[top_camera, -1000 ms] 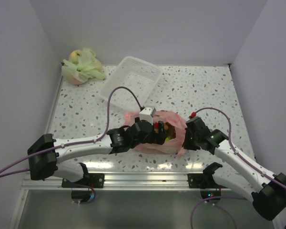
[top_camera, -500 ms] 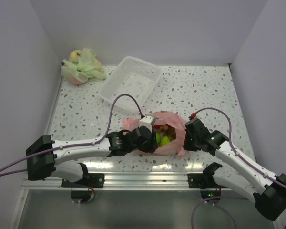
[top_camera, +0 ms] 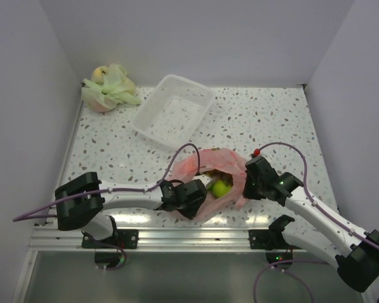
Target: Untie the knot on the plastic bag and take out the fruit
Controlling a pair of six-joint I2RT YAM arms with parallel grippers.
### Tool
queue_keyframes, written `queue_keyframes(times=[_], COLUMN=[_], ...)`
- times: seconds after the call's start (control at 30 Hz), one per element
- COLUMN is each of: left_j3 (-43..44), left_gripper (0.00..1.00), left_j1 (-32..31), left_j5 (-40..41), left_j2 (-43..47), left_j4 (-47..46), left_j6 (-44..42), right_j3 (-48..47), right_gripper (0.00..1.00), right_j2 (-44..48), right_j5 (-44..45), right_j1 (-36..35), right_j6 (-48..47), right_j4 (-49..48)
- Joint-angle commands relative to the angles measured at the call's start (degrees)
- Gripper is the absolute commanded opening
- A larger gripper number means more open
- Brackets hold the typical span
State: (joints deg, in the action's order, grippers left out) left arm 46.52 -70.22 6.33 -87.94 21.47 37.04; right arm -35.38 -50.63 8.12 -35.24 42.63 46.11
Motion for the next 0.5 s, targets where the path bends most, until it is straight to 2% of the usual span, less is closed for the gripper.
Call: queue_keyframes(times=[0.0, 0.13, 0.23, 0.33, 0.47], left_j3=[2.25, 3.4, 5.5, 8.14, 11.13], left_gripper=[0.46, 0.74, 0.88, 0.95, 0.95], left_j1=[-0.27, -0.27, -0.27, -0.27, -0.27], left_j5=[2.72, 5.18, 8.26, 11.94, 15.37], left_j2=[4.07, 11.37, 14.9, 16.13, 15.26], left_j4=[2.08, 0.15, -0.38, 0.14, -0.2], left_j6=[-1.45, 3.38, 8.13, 11.82, 14.46], right_j3=[-2.86, -3.12, -3.47, -3.56, -3.65], right_gripper=[0.05, 0.05, 0.06, 0.06, 0.05], right_j2=[0.01, 0.36, 0.45, 0.18, 0.01], right_j5=[0.93, 1.2, 1.72, 1.64, 2.16], right_j1=[-0.26, -0.26, -0.35, -0.35, -0.44], right_j6=[0.0, -0.53, -0.71, -0.8, -1.06], right_j4=[0.47, 0.65, 0.56, 0.04, -0.4])
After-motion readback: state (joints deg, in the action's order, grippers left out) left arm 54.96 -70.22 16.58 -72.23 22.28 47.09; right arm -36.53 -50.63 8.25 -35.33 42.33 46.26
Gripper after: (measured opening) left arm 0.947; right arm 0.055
